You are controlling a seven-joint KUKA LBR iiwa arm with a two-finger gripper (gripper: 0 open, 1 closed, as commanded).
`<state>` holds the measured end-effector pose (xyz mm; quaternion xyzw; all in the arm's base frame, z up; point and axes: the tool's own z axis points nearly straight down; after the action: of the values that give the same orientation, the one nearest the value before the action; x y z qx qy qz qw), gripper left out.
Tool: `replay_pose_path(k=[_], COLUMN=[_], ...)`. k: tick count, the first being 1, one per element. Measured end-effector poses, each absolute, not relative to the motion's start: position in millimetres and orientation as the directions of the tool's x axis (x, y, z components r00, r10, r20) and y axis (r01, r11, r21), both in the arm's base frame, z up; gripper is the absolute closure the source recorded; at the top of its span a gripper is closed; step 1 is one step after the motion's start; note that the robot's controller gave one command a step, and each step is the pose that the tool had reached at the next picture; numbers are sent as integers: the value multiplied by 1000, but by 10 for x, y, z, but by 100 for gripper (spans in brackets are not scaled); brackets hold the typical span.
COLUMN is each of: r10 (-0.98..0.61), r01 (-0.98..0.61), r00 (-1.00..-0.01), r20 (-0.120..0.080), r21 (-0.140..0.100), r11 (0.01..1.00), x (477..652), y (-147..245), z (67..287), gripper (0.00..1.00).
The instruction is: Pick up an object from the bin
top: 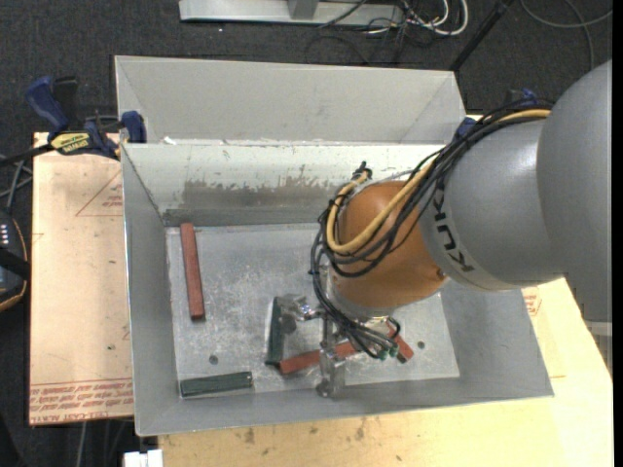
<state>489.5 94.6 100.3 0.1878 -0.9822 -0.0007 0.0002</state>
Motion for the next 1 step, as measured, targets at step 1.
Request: replay_pose_path(k=[1], r10=[-497], r01=[-497], r00=[-868], r20=[-1], r21=[1], r11=[868], x=[5033], y=[820], z=[701], gripper=[100])
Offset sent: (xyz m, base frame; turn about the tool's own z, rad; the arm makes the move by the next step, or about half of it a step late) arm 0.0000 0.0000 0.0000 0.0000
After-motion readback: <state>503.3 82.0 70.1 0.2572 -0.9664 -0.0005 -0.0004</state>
